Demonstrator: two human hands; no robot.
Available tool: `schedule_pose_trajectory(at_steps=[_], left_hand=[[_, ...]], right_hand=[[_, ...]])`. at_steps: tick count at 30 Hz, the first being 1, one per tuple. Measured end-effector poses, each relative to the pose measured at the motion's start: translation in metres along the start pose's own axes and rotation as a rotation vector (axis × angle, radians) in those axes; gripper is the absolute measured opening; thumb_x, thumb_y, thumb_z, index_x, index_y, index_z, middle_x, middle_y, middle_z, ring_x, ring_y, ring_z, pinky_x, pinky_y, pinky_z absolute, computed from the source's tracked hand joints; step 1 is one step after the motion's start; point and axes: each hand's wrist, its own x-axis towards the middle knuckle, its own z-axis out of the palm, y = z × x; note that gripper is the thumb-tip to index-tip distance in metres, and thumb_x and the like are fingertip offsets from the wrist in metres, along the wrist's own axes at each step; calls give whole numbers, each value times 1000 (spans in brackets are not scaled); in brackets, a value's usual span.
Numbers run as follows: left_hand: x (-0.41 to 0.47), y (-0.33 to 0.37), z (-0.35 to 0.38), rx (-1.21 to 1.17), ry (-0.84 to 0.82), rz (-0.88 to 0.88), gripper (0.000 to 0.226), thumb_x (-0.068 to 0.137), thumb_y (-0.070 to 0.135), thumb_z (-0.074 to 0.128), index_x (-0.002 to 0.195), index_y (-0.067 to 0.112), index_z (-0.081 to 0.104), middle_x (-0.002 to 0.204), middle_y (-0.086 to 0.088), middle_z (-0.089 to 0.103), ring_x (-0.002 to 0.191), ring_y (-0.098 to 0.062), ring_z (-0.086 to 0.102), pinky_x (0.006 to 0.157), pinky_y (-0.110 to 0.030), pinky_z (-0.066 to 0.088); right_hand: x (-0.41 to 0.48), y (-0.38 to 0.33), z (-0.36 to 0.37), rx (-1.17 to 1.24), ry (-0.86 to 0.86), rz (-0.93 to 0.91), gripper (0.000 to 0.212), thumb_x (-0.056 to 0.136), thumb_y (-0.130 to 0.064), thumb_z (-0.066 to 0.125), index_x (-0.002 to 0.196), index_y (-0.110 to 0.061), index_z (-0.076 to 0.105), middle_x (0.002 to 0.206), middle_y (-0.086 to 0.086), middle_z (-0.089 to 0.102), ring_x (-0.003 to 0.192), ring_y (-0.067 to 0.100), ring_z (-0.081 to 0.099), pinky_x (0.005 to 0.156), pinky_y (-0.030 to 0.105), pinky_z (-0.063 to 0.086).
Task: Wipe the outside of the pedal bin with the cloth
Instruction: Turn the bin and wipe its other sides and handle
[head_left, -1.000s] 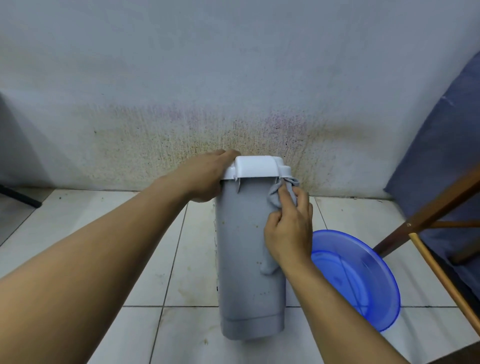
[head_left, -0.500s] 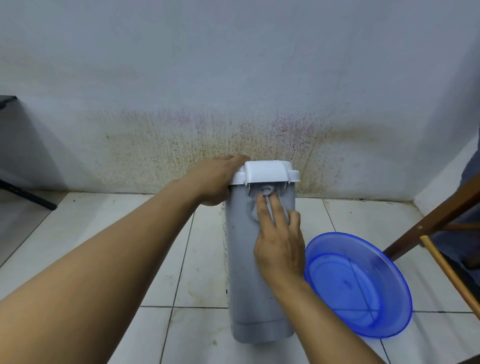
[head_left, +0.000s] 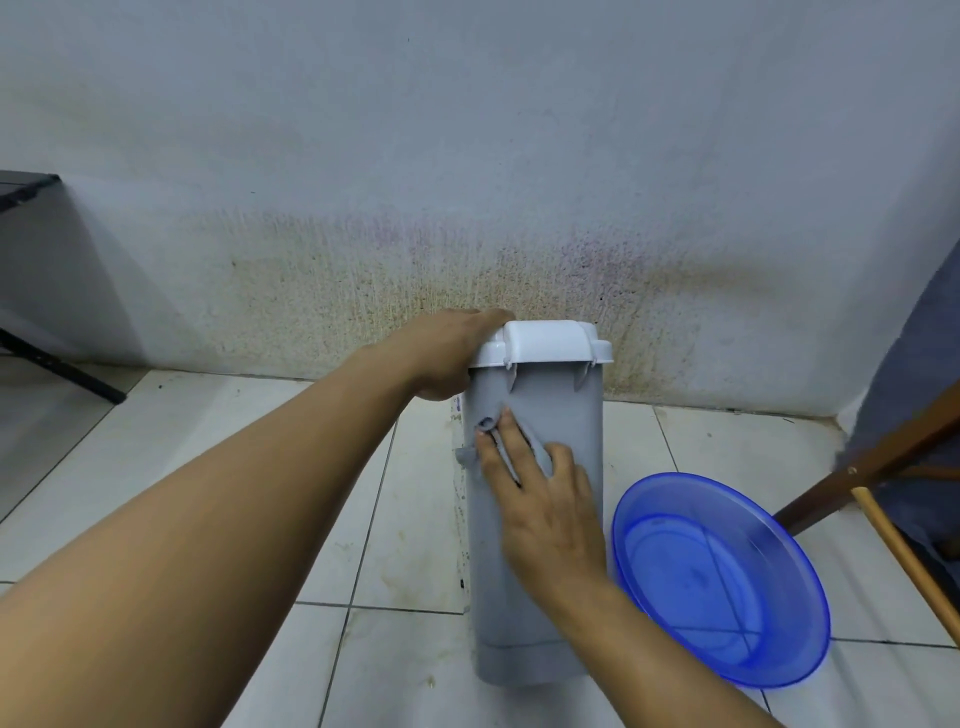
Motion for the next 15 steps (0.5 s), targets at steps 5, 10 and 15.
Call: schedule_pose_trajectory(at_steps=[5,10,15], left_hand=[[-2,2,0,10,14,0,79,87,11,67,153,32,29,136,-1,57,114,-28,58,87,-42,50],[-3,0,3,-45,33,-18,78,86,10,66,151,33,30,131,-1,57,109,-27,58,80,-39,47],[-4,8,6,-51,60,-38,75,82,7,62,148,31,35,128,-2,56,110,-30,58,86,-48,51]], right_hand=[[37,4,-13,-70,2,-61,71,81,-2,36,149,-22,41,160,4,32,90,35,46,64,41,44],[44,4,-15,-87,2,-101,71,78,-3,42,146,-23,45,160,5,33,88,34,44,63,40,40],[17,-1,-5,-90,-38,-203,65,78,-7,50,141,-22,50,158,7,35,95,36,41,67,43,41]])
